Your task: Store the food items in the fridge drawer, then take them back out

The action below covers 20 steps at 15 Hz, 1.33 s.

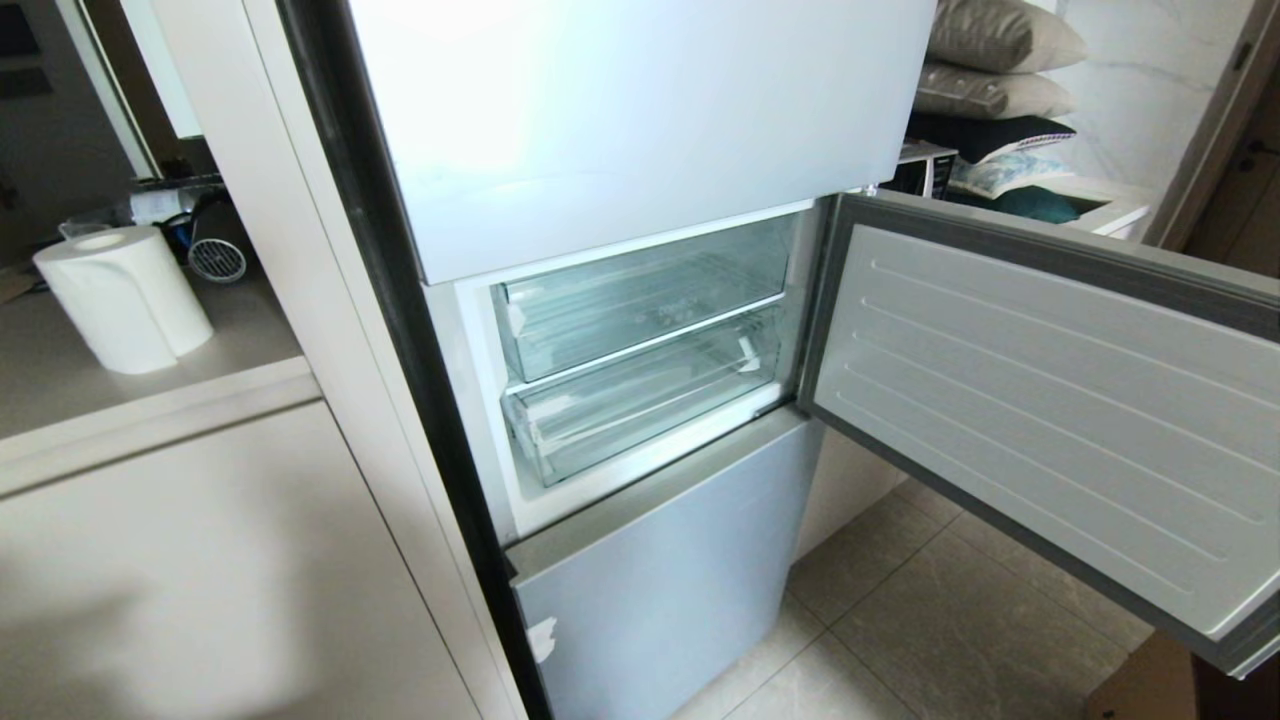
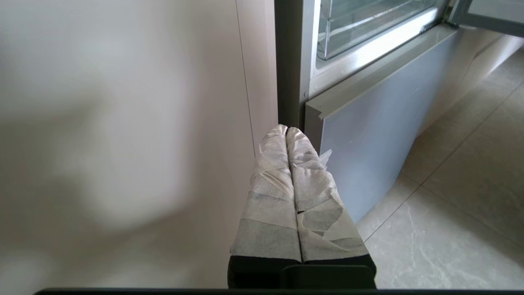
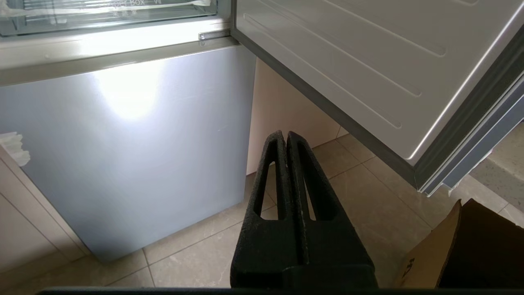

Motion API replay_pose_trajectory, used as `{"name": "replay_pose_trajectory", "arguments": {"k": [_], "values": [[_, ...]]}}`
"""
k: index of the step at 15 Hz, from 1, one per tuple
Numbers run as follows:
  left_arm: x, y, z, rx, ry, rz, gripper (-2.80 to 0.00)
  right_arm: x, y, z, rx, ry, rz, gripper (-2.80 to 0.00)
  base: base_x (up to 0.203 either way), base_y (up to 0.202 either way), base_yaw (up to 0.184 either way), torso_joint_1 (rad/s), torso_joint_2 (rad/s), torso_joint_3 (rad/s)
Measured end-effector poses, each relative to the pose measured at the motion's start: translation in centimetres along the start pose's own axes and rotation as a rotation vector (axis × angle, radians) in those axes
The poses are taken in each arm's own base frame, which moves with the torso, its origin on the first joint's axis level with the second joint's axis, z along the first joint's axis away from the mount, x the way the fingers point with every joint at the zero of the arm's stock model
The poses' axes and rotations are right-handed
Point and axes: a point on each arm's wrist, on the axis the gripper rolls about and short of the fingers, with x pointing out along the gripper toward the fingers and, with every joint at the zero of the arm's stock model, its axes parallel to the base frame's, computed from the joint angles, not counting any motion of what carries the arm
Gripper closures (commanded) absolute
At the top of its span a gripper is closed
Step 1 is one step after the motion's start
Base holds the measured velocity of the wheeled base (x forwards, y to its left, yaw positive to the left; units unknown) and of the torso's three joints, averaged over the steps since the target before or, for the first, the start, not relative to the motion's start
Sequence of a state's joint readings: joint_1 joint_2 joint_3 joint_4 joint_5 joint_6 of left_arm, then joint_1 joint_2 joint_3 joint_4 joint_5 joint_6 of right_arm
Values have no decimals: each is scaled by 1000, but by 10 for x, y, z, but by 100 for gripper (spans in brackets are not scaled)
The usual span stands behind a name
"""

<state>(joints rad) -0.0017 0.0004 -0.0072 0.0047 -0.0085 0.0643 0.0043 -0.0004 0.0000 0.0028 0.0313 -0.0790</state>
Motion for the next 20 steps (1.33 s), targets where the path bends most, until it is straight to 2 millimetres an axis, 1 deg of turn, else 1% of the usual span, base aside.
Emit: {"name": "replay_pose_trajectory", "arguments": {"k": [1,3,4,5,6,7,8,10,11,12,13,14,15,16,18,20], "values": [[-3,0,12,-3,-48,-20,0,0,0,0,0,0,0,0,0,0,0,0,0,0],[-14,1,55,-44,-165,-98,0,0,0,0,1,0,0,0,0,0,0,0,0,0],[-15,1,74,-79,-172,-161,0,0,0,0,4,0,0,0,0,0,0,0,0,0],[-9,1,91,-121,-140,-234,0,0,0,0,6,0,0,0,0,0,0,0,0,0],[3,0,99,-160,-71,-302,0,0,0,0,7,0,0,0,0,0,0,0,0,0],[19,-1,106,-188,7,-360,0,0,0,0,8,0,-1,0,0,0,0,0,0,0],[40,-1,110,-212,93,-408,0,0,0,0,8,0,0,0,0,0,0,0,0,0],[88,-3,114,-246,220,-454,0,0,0,0,8,0,0,0,0,0,0,0,0,0],[118,-4,112,-257,272,-457,0,0,0,0,8,0,0,0,0,0,0,0,0,0],[143,-6,108,-259,300,-457,0,0,0,0,8,0,0,0,0,0,0,0,0,0],[167,-10,103,-256,319,-457,0,0,0,0,8,0,0,0,0,0,0,0,0,0],[190,-19,98,-243,324,-467,0,0,0,0,8,0,0,0,0,0,0,0,0,0],[207,-34,94,-224,325,-485,0,0,0,0,8,1,0,0,0,0,0,0,0,0],[218,-50,90,-205,323,-495,0,0,0,0,8,0,-1,0,0,0,0,0,0,0],[235,-86,80,-163,333,-500,0,0,0,0,8,1,-1,0,0,0,0,0,0,0],[247,-115,72,-128,322,-471,0,0,0,0,8,0,0,0,0,0,0,0,0,0]]}}
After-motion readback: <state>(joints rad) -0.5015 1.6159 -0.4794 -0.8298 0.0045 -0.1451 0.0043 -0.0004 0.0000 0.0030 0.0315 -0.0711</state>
